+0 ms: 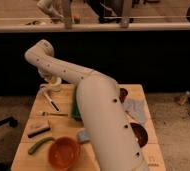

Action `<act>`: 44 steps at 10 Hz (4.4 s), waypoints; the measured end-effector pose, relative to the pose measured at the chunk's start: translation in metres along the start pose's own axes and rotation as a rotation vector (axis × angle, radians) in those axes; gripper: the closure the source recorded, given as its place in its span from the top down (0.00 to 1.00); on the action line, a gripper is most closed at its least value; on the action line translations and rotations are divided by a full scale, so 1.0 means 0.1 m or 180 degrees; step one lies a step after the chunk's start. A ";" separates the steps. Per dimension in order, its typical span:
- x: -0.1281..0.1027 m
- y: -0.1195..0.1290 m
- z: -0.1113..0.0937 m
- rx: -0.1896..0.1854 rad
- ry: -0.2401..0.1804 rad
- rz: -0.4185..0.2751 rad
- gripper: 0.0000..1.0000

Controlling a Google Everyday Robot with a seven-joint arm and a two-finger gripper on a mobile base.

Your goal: Stack cups on top of each other

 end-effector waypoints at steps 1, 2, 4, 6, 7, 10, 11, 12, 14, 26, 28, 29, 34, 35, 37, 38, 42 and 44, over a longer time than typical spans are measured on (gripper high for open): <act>-0.02 -0.01 0.02 -0.0008 0.0007 -0.0014 0.00; -0.03 -0.02 0.05 -0.0020 0.0012 -0.0026 0.00; -0.03 -0.02 0.16 -0.0059 0.0038 -0.0048 0.00; 0.00 -0.04 0.21 -0.0080 0.0046 -0.0042 0.00; 0.04 -0.04 0.23 -0.0088 0.0053 -0.0034 0.00; 0.12 -0.05 0.29 -0.0125 0.0083 -0.0013 0.00; 0.15 -0.05 0.31 -0.0136 0.0092 -0.0008 0.00; 0.17 -0.05 0.33 -0.0149 0.0102 -0.0006 0.00; 0.18 -0.04 0.39 -0.0190 0.0114 -0.0025 0.00; 0.22 0.01 0.53 -0.0369 0.0106 -0.0135 0.55; 0.22 0.01 0.53 -0.0368 0.0107 -0.0136 0.75; 0.22 0.01 0.53 -0.0368 0.0106 -0.0136 0.80; 0.22 0.01 0.53 -0.0369 0.0107 -0.0136 0.80; 0.22 0.01 0.53 -0.0369 0.0107 -0.0136 0.80; 0.22 0.01 0.53 -0.0369 0.0107 -0.0136 0.80; 0.22 0.02 0.54 -0.0372 0.0108 -0.0136 0.80; 0.22 0.02 0.55 -0.0373 0.0109 -0.0136 0.80; 0.22 0.02 0.55 -0.0373 0.0109 -0.0136 0.80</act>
